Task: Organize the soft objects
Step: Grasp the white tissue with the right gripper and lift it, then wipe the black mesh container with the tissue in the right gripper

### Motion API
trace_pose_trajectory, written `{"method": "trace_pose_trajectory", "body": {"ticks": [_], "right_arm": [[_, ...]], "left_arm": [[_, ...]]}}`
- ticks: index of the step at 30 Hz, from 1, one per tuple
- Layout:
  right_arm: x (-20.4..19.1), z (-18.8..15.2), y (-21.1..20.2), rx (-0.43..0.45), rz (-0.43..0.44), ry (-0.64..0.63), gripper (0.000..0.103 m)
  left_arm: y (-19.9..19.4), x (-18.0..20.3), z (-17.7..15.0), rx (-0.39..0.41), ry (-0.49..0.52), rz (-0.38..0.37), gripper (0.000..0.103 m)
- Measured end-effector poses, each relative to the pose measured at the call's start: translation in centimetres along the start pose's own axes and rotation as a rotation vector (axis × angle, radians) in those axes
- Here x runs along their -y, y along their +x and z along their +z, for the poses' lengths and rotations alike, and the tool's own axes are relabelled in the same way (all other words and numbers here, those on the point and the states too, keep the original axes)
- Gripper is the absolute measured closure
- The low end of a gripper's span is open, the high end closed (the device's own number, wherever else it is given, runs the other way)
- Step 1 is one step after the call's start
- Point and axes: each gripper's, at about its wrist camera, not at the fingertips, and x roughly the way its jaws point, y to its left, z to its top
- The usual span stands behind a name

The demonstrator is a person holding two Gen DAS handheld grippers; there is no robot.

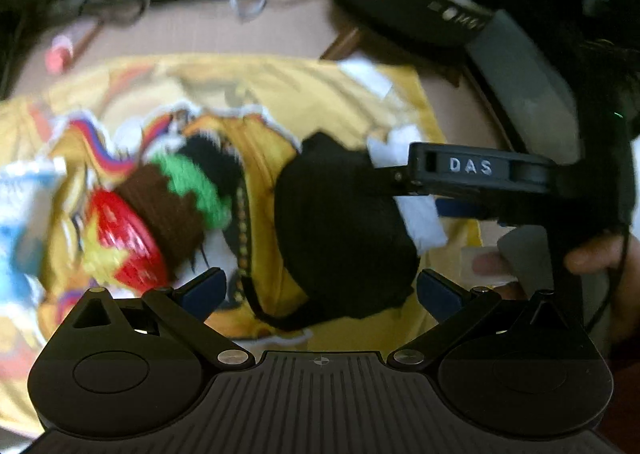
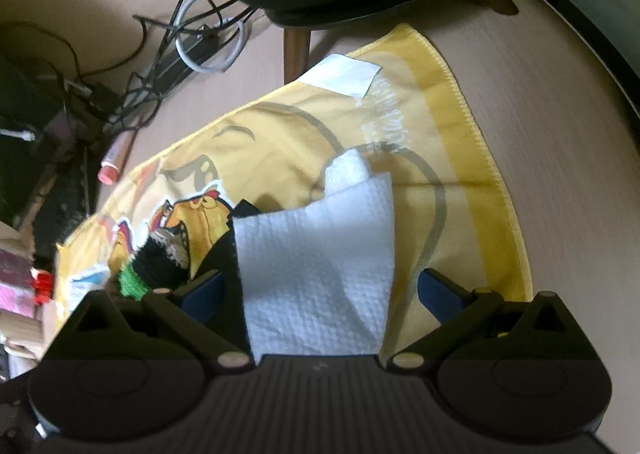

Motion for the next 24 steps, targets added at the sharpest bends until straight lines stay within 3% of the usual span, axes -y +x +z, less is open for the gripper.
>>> {"method": "trace_pose_trajectory", "body": {"ticks": [3, 6, 8, 14, 17, 19, 21, 23, 24], "right_arm": [[-1.3, -0.4, 0.4, -0.022, -0.050, -0.131, 0.000], [-2.1, -0.8, 0.5, -0.038, -0.090, -0.215, 0.000], [-2.2, -0.8, 0.1, -0.031, -0.115, -0.205, 0.017], [-1.2, 1.2, -1.4, 0.064, -0.048, -0.102, 0.035], [-1.2, 2.0, -0.3, 0.054, -0.063, -0.128, 0.053], [-1.1, 2.1, 0.4, 0.041, -0.058, -0.135, 0.056], [-0.9, 2.0, 0.5, 0.047, -0.027, -0.133, 0.066], [-1.0, 1.9, 0.4, 0.053, 0.000, -0.141, 0.089], [-1.1, 1.9, 0.2, 0.060, 0.006, -0.150, 0.093]], "left_arm": [[0.6, 0.0, 0.2, -0.028, -0.023, 0.019, 0.000], [0.8, 0.1, 0.6, -0.069, -0.043, 0.093, 0.000], [1.0, 0.2, 0.7, -0.094, -0.041, 0.139, 0.000], [1.2, 0.5, 0.7, -0.124, -0.023, 0.172, 0.000], [1.2, 1.1, 0.8, -0.126, 0.005, 0.192, 0.000], [0.9, 1.4, 0.7, -0.121, 0.022, 0.205, 0.000], [0.6, 1.3, 0.7, -0.110, 0.026, 0.210, 0.000], [0.5, 1.1, 0.8, -0.104, 0.027, 0.207, 0.000], [0.4, 1.0, 0.7, -0.103, 0.028, 0.203, 0.000]]}}
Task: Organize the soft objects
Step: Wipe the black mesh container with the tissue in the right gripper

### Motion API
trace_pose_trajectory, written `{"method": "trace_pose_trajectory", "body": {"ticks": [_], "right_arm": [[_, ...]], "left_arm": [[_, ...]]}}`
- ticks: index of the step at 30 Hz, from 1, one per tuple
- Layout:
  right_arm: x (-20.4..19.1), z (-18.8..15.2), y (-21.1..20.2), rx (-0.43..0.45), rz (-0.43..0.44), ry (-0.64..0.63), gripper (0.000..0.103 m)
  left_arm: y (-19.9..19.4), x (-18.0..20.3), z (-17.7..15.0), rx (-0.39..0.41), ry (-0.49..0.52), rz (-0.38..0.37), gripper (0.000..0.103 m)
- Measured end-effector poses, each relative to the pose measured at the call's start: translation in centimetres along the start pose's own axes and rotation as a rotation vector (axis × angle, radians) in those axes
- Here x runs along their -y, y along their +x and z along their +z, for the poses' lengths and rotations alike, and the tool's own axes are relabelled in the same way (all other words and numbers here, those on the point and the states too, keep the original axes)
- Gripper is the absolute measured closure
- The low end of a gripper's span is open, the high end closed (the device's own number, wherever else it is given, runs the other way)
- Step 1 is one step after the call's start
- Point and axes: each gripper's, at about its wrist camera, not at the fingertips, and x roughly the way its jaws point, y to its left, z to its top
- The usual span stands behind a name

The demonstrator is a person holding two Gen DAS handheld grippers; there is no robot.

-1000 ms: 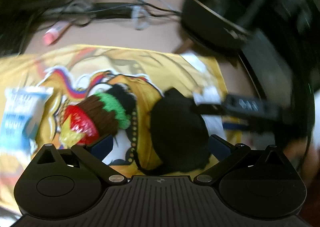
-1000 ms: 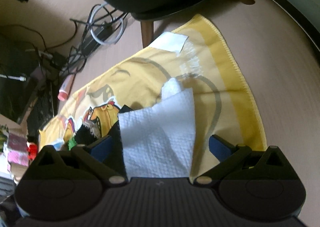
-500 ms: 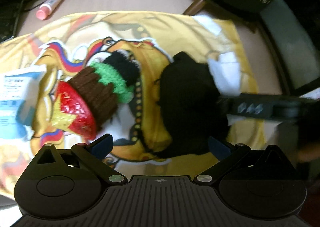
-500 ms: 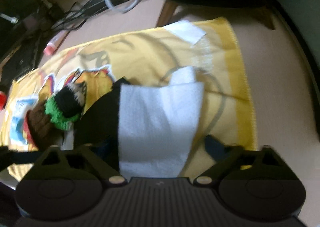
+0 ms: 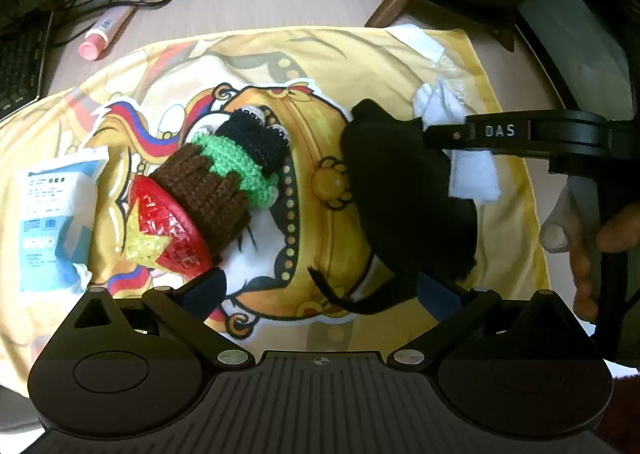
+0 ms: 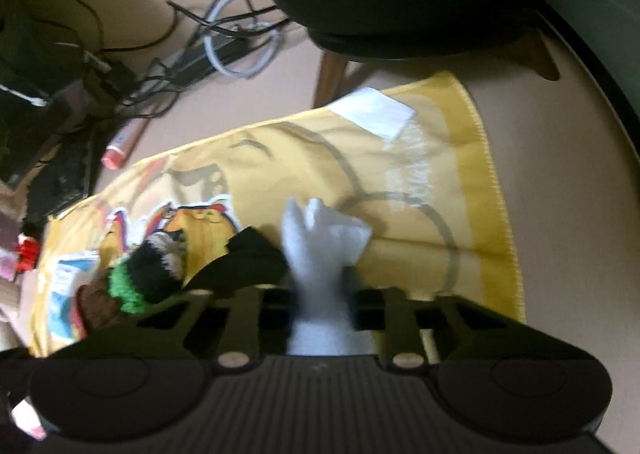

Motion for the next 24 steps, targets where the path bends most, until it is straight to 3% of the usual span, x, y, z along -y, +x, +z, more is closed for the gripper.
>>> {"method": "trace_pose_trajectory", "body": {"ticks": [4, 6, 10, 13, 15, 17, 19, 24], "right_arm": [[-0.8, 0.0, -1.5, 0.059, -0.041, -0.030, 0.095], [-0.9, 0.1, -2.5, 0.079, -0.034, 0.020, 0.095], [-2.5, -0.3, -4.3, 0.091, 0.025, 0.086, 0.095], [-5.0, -0.8, -4.7, 0.097, 0.089, 0.067, 0.095], [-6.6, -1.3, -4.2, 0.088, 0.108, 0.021, 0.095], [-6.9, -1.7, -3.2, 0.049, 0.113, -0.003, 0.095], [-6.1, -1.7, -3.1, 0.042, 0.074, -0.002, 0.095], [-1.8, 0.1, -5.7, 0.138, -0.012, 0.010, 0.095]], "left_arm": [[-0.1, -0.5, 0.0, 0.014, 0.022, -0.031, 0.000], [-0.1, -0.9, 0.1, 0.027, 0.032, -0.050, 0.000], [0.2, -1.4, -0.4, 0.046, 0.071, -0.167, 0.000], [0.5, -2.2, -1.0, 0.098, 0.105, -0.271, 0.000], [1.2, -2.3, -1.4, 0.113, 0.136, -0.266, 0.000], [2.1, -2.0, -1.7, 0.076, 0.144, -0.262, 0.000], [2.2, -1.5, -2.3, 0.055, 0.149, -0.282, 0.000], [2.9, -0.1, -2.3, 0.049, 0.161, -0.285, 0.000]]}}
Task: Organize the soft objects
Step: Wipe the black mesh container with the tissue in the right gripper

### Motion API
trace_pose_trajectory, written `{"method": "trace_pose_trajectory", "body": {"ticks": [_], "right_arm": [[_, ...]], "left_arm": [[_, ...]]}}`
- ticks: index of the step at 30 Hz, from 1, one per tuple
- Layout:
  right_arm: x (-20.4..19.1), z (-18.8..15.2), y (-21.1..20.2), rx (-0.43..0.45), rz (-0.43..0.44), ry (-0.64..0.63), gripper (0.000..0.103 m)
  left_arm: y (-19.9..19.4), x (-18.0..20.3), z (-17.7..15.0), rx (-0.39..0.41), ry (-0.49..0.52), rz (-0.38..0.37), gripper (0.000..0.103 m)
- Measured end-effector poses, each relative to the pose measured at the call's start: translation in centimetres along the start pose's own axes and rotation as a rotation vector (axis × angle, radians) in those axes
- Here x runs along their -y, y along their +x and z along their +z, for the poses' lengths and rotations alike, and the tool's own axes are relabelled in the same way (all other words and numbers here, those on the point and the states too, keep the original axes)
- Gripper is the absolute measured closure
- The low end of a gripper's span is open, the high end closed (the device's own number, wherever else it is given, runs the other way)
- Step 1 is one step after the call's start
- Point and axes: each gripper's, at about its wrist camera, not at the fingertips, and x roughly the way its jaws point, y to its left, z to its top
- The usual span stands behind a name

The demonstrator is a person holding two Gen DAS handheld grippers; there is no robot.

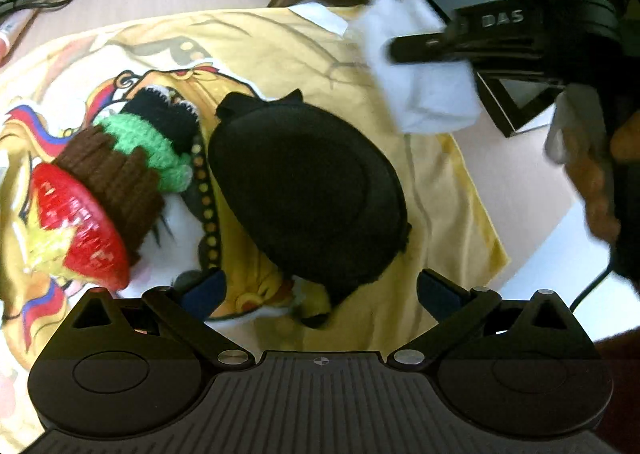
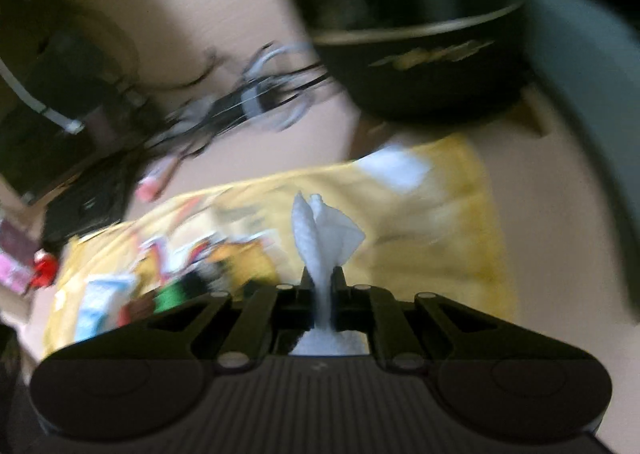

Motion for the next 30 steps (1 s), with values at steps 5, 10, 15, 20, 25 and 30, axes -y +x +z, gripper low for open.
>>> {"method": "trace_pose_trajectory", "body": {"ticks": [5, 10, 15, 20, 25, 30], "right_arm": [[2.2, 1.1, 0.5, -0.071, 0.215, 0.110, 0.095], [-1.7, -2.6, 5.8, -0.273, 0.382, 0.019, 0.095], [-0.3, -2.4, 5.7, -0.192, 0.237, -0.116, 0.095], [2.0, -0.3, 4.3, -0.087, 0.088, -0.158, 0.095], [2.6, -0.8, 2.3, -0.158, 0.230, -0.090, 0.095], [0.2, -3.8, 3.3, -0.270, 0.340, -0.014, 0.095]], "left_arm": [[2.2, 1.8, 0.5, -0.019, 0.097, 0.068, 0.000], [2.9, 2.9, 0.8, -0.025, 0.115, 0.117, 0.000], [4.1, 4.0, 2.5, -0.007, 0.143, 0.137, 0.000], [4.5, 4.3, 4.6, 0.004, 0.162, 0.182, 0.000], [1.4, 3.6, 2.6, -0.049, 0.188, 0.177, 0.000], [-0.1, 1.8, 0.0, -0.087, 0.142, 0.185, 0.000]]}}
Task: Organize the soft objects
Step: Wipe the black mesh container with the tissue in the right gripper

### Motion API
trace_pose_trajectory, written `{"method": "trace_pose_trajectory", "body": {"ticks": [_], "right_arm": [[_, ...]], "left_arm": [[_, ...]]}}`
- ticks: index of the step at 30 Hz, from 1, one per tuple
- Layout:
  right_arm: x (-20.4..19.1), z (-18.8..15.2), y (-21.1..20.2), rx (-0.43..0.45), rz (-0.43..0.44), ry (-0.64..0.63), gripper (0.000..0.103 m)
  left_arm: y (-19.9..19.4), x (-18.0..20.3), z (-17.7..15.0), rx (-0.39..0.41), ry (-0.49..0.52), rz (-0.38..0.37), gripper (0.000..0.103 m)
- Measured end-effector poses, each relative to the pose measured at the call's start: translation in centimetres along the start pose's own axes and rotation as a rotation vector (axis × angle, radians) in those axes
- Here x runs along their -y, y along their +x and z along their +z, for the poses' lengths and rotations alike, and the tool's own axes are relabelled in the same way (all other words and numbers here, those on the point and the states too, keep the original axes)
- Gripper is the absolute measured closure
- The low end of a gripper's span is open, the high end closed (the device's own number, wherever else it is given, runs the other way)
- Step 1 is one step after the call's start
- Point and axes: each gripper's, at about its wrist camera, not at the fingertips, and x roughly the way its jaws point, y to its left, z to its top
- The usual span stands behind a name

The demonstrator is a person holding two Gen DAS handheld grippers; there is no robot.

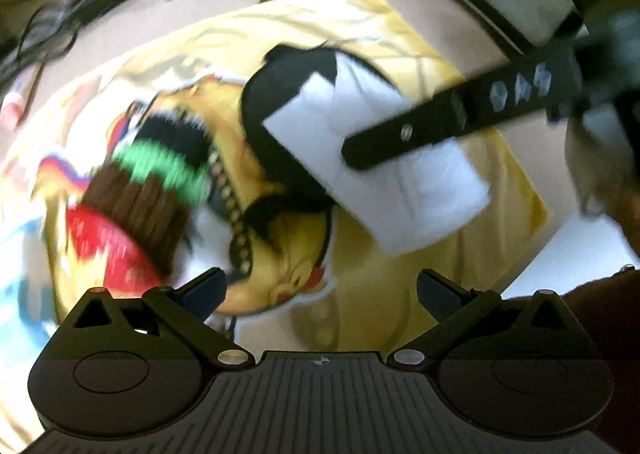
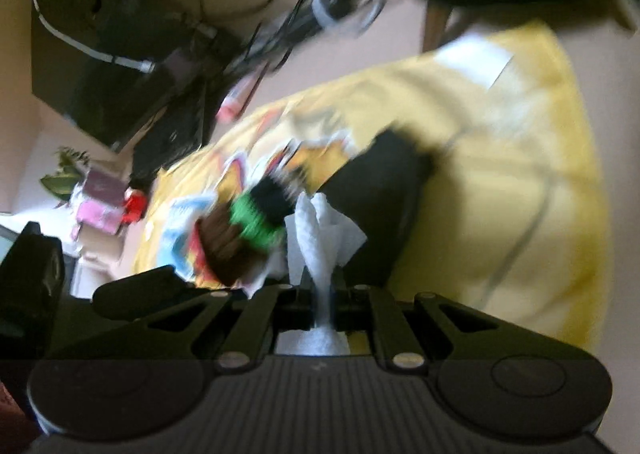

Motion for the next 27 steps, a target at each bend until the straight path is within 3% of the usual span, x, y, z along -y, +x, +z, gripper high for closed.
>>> {"method": "trace_pose_trajectory", "body": {"ticks": [3, 8, 13, 18, 22, 27], "right_arm": [[-0.7, -1.1, 0.8, 0.043, -0.110, 0.010, 0.095], [-1.0, -0.9, -2.1, 0.153, -0.211, -0.011, 0.095], [1.0, 0.5, -3.9, 0.248, -0.299, 0.061, 0.095], [3.3, 0.8, -2.7, 0.250, -0.357, 0.101, 0.095], [4.9, 0.6, -1.0, 0.186, -0.267, 0.169, 0.095], [4.6, 0.7, -0.7, 0.160, -0.049, 0.249, 0.095]], "left_arm": [[0.3, -1.3, 0.3, 0.005, -0.069, -0.001, 0.000], [-0.4, -1.3, 2.0, 0.106, -0.045, -0.036, 0.000], [-0.3, 1.3, 3.8, 0.195, 0.131, -0.084, 0.000], [2.8, 2.6, 4.8, 0.124, 0.261, -0.038, 0.000], [3.9, 2.8, 4.5, 0.093, 0.296, -0.023, 0.000], [3.9, 3.5, 4.7, 0.126, 0.353, -0.051, 0.000]]}}
